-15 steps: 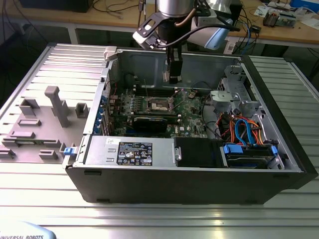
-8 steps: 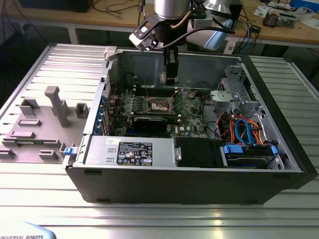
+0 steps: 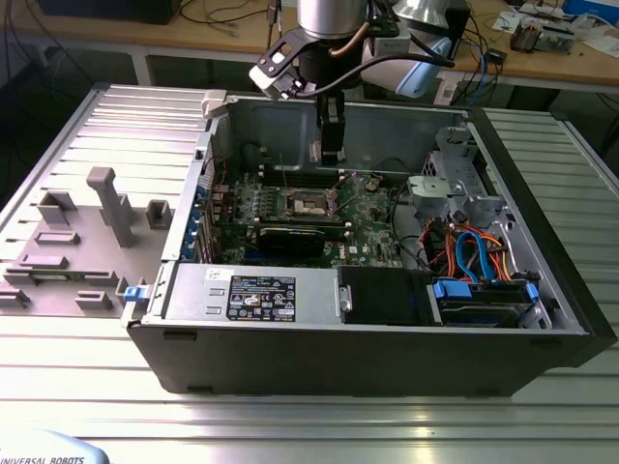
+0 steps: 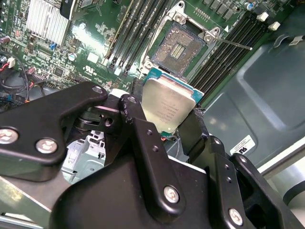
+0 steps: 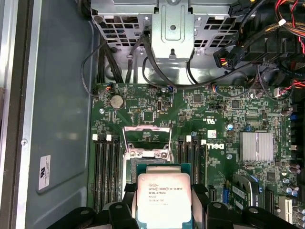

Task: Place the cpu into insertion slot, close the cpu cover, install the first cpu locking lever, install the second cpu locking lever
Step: 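Place the cpu into insertion slot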

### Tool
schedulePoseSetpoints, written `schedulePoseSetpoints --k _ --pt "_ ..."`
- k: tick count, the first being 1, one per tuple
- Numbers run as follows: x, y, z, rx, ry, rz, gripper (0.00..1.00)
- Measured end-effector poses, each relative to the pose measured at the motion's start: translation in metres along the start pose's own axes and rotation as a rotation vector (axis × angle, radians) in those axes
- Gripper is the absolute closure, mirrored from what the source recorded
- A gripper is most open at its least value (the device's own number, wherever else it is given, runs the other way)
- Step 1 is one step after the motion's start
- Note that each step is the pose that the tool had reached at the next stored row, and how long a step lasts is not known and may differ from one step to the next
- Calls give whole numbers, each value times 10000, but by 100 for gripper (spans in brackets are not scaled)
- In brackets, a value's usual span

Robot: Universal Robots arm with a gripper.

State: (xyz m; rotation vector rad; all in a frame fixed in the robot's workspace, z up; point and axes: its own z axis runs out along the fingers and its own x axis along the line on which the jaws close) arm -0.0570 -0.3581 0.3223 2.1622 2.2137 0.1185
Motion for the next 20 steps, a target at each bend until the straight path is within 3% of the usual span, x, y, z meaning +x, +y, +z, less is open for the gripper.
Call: schedulePoseSetpoints --k 17,20 --pt "-1 -6 70 -162 -4 -4 46" --pt "-2 -8 93 -237 -6 -6 46"
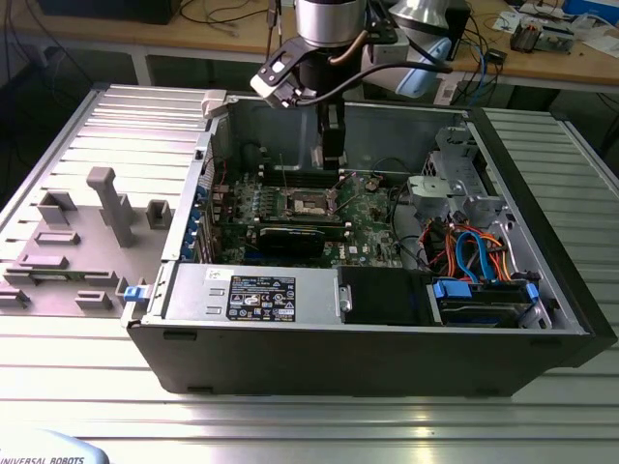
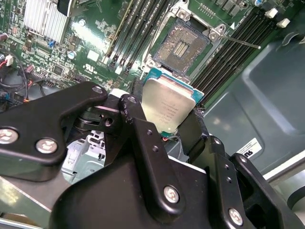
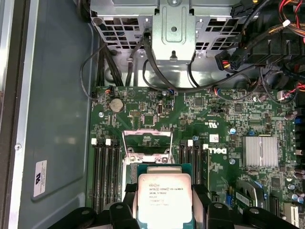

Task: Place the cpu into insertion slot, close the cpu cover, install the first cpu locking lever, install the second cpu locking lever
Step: 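Place the cpu into insertion slot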

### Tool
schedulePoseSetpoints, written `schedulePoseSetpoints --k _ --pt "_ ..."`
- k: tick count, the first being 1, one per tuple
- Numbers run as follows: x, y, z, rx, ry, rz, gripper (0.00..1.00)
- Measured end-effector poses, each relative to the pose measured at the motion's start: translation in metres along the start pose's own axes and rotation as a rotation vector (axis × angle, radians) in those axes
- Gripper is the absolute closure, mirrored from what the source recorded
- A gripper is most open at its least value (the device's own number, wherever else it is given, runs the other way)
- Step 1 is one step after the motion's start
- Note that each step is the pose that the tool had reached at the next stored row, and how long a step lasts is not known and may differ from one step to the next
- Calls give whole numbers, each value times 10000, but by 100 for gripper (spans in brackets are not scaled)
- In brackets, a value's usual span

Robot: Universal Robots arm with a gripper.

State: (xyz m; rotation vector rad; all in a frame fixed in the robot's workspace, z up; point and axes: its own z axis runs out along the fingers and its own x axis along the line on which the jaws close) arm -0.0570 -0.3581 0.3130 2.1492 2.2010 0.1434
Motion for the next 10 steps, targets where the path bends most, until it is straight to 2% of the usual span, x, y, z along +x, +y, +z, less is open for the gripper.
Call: schedulePoseSetpoints --k 3,10 --pt "-1 -2 14 -72 -5 -2 46" --pt "0 -20 50 -111 -5 25 46"
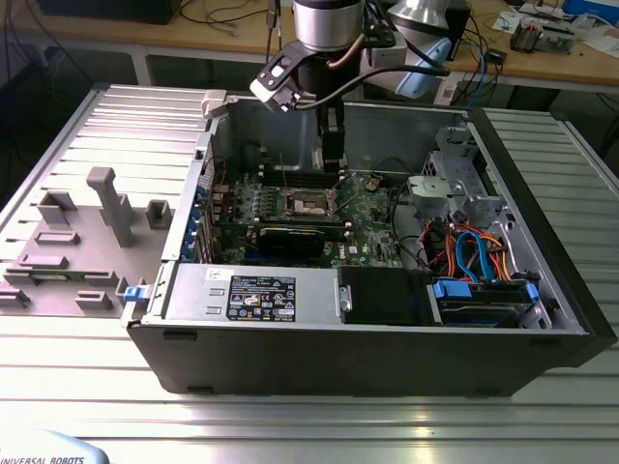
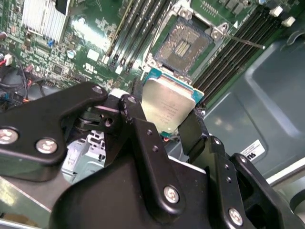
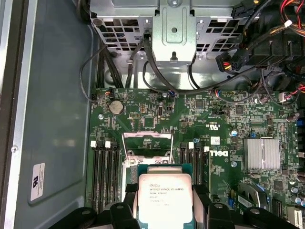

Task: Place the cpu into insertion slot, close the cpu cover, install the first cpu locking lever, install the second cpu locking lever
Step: 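Place the cpu into insertion slot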

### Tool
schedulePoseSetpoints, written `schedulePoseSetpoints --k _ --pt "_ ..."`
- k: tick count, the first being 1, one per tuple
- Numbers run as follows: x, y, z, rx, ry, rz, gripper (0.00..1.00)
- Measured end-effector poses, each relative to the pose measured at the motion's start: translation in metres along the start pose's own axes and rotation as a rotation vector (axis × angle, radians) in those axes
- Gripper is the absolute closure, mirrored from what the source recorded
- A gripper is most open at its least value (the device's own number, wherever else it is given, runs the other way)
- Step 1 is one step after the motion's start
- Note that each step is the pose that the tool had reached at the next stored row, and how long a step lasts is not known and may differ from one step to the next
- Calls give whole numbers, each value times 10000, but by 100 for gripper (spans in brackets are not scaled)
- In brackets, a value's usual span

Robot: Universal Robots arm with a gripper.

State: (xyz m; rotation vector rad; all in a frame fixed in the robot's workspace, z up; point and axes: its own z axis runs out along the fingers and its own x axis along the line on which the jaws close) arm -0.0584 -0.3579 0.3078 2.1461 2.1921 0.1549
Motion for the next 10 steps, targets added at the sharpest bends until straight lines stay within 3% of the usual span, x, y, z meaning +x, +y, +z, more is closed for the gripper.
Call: schedulePoseSetpoints --k 5,10 --pt "1 -45 78 0 -2 2 46" --pt "2 -63 95 1 -2 1 46"
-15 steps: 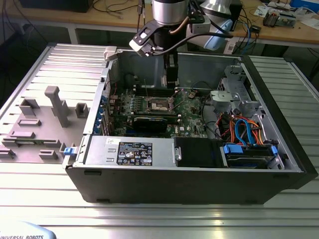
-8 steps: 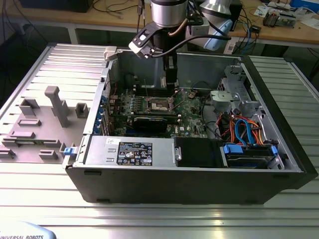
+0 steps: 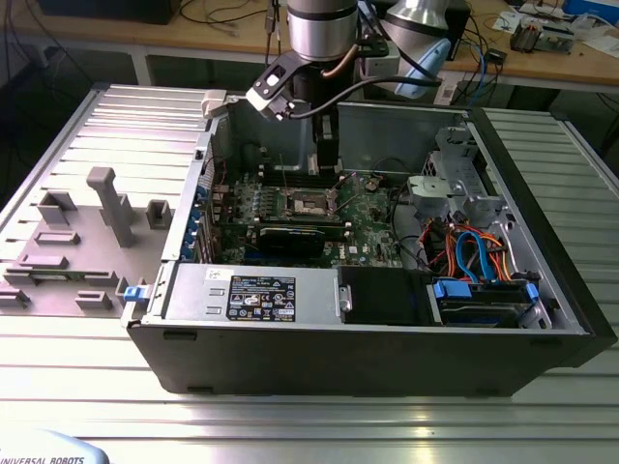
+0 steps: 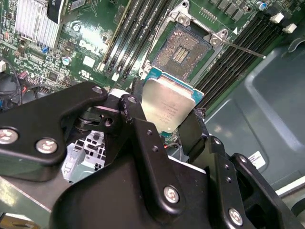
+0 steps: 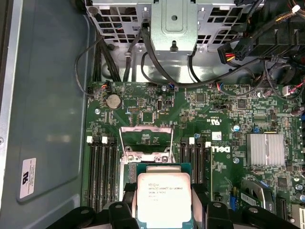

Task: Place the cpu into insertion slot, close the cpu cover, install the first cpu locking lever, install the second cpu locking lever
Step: 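Place the cpu into insertion slot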

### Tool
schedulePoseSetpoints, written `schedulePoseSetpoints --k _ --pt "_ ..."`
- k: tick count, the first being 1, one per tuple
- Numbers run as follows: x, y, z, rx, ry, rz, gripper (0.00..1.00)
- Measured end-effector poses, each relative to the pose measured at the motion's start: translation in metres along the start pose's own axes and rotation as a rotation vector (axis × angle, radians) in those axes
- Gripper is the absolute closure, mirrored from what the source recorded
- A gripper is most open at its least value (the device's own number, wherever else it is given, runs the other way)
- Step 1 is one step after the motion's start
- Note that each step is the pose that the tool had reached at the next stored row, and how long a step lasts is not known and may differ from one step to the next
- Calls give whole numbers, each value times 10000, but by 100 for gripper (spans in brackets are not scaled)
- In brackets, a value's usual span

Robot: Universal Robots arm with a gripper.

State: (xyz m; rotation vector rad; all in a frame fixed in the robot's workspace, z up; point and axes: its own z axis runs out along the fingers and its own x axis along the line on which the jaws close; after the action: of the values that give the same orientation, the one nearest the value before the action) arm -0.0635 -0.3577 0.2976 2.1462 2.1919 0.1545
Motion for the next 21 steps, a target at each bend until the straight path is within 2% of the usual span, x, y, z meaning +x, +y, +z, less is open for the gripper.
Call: schedulePoseSetpoints --k 11,13,21 --pt "0 -14 1 0 0 0 46" --pt "-1 -19 45 0 0 1 46" --pt "-1 -22 65 -1 0 1 46"
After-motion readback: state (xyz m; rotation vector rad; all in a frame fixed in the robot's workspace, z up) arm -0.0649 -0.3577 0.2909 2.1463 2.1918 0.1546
